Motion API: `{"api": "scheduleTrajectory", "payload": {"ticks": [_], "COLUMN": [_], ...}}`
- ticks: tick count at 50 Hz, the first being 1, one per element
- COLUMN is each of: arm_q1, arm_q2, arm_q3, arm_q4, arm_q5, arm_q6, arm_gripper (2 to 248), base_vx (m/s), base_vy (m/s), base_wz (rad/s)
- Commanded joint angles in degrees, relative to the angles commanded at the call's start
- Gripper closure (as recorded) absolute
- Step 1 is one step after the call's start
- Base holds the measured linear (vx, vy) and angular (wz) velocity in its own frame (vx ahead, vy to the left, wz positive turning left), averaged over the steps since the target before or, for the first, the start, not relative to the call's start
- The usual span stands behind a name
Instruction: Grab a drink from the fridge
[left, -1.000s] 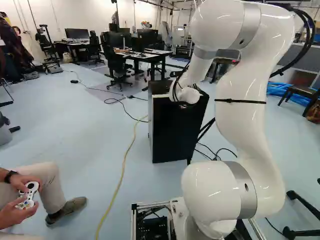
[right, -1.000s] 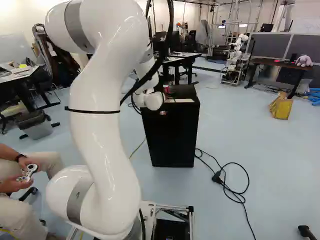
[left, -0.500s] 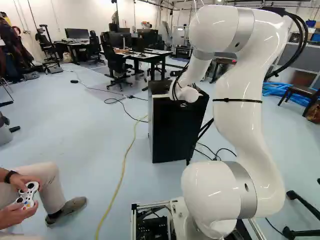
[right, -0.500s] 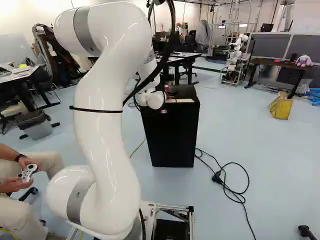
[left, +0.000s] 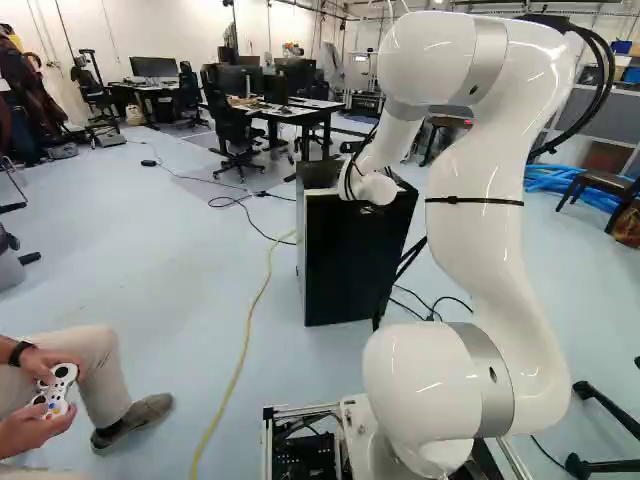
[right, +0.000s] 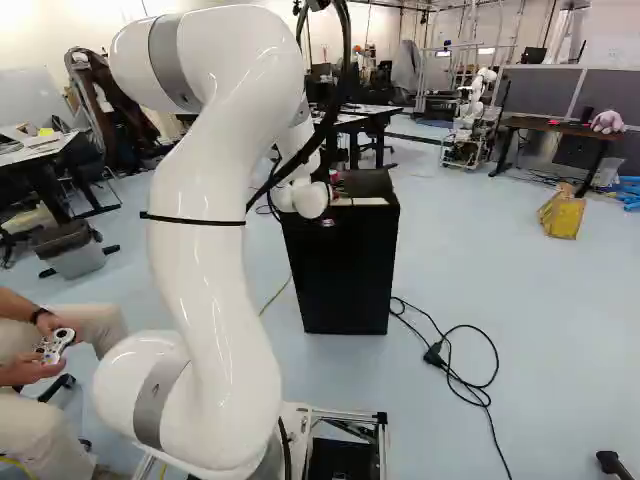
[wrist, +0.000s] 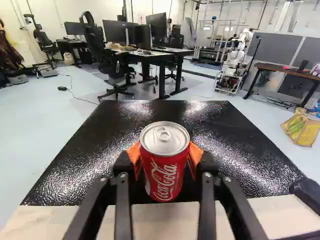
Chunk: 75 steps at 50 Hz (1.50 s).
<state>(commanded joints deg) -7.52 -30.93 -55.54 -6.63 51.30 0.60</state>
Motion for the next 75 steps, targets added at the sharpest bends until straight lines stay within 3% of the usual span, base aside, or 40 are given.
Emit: {"api": "scheduleTrajectory", "payload": {"ticks": [1,2,6,7,75], "arm_q1": [0.0,0.0,0.0,0.0,0.2], "arm_q2": [0.0,0.0,0.0,0.1,5.8], "arm_q3": [0.0,0.0,0.0,0.0,1.9], "arm_q4": [0.0,0.0,0.0,0.0,0.2], "arm_q5": [0.0,0.0,0.0,0.0,0.0], "arm_q6": [0.0,0.0,0.0,0.0,0.0], "arm_gripper": [99,137,137,152,152], "base_vx": [0.0,0.0,0.0,0.0,0.0], "base_vy": [0.0,0.0,0.0,0.0,0.0], "base_wz": [0.0,0.0,0.0,0.0,0.0]}}
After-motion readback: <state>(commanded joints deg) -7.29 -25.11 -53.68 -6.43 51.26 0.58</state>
